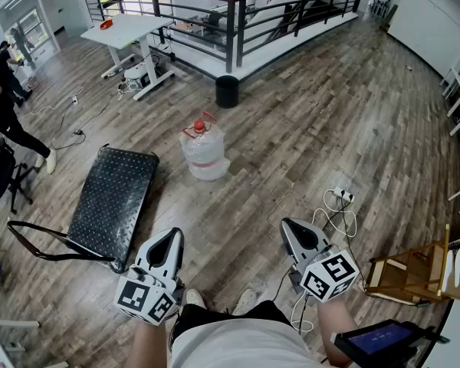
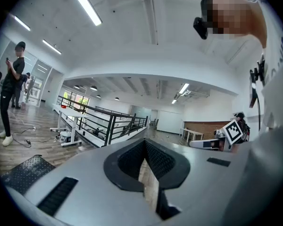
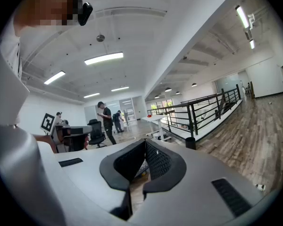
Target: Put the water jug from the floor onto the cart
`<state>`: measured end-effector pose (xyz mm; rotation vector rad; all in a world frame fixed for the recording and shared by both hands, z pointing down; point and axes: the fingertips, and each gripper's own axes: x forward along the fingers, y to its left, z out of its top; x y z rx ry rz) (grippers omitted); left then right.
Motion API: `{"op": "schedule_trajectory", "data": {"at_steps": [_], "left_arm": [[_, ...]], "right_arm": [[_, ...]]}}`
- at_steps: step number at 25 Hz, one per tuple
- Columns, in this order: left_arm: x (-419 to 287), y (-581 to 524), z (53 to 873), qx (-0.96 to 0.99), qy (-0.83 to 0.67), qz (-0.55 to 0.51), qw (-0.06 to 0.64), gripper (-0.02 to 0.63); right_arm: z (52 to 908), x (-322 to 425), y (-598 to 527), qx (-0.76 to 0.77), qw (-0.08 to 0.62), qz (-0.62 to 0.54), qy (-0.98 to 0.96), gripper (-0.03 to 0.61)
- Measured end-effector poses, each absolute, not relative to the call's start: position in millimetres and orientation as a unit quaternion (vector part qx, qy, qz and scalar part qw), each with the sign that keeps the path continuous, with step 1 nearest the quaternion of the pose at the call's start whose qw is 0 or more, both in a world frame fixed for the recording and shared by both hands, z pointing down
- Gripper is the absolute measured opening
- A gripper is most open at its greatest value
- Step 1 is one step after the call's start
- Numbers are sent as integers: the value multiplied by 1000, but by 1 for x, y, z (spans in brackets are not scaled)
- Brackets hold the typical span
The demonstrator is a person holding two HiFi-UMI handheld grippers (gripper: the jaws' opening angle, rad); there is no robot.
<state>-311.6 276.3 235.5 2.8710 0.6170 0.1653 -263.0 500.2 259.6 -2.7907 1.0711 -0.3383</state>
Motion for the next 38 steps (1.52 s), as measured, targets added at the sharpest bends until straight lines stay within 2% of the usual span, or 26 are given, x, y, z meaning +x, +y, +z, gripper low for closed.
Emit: {"op": "schedule_trajectory", "data": {"at_steps": [9,17,38], "left_arm": [[-296,309,252,970,204,75,109,-2],[-239,298,262,968,209,75,116,-2],[-77,154,273,969,207,88,99,-2]], "right_arm": [[280,-245,531,-921,81,-140,354,2],[284,-194,524,-921,69,-148,352,2],[281,-18,360,-912,54,-152,376,2]]}}
